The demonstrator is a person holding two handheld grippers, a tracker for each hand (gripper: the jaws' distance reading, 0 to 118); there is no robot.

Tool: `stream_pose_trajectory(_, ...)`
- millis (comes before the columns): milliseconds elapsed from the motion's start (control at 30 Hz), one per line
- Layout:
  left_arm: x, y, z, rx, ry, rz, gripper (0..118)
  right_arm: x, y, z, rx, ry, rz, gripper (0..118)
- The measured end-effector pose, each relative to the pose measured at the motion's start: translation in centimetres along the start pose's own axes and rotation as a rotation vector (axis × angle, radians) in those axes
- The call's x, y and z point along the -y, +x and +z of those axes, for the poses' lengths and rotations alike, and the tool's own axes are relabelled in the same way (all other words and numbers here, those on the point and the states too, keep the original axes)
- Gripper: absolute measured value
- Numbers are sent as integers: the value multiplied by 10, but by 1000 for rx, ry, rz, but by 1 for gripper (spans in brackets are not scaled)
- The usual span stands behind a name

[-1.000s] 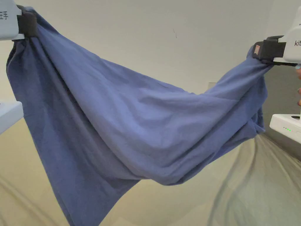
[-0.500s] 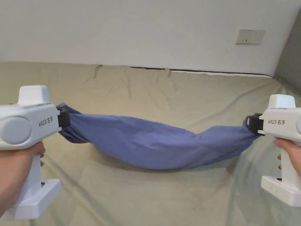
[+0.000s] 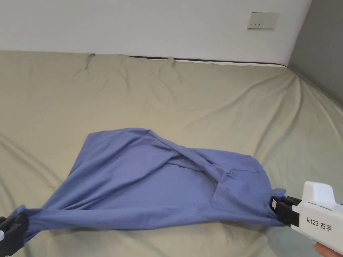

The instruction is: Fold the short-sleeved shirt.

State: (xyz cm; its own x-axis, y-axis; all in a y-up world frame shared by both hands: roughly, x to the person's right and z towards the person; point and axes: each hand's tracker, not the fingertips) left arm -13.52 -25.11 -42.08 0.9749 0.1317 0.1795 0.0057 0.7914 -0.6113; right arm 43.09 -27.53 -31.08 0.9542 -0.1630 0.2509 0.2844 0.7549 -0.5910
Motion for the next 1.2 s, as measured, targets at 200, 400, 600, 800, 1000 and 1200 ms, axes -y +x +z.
stream_pose_trajectory(200, 41, -2, 56, 11, -46, -26, 1, 43, 10, 57, 1, -25, -25, 1)
stream_pose_trajectory(400, 95, -10, 90, 12, -171, -15, 1, 96, 25, 105, 27, -103, -37, 1)
stream_pose_trajectory(600, 138, -13, 108, -2, -252, -18, 1, 139, 37, 122, 55, -179, -70, 1)
stream_pose_trajectory(800, 146, -22, 115, 47, -251, 67, 118, 146, 20, 132, 101, -105, 23, 111)
stream_pose_trajectory(1000, 112, -21, 211, 22, 79, 142, 117, 135, -9, 229, 116, 222, 38, 108)
stream_pose_trajectory(1200, 84, 23, 322, -66, 463, 1, 117, 149, -73, 344, 191, 703, 123, 118)
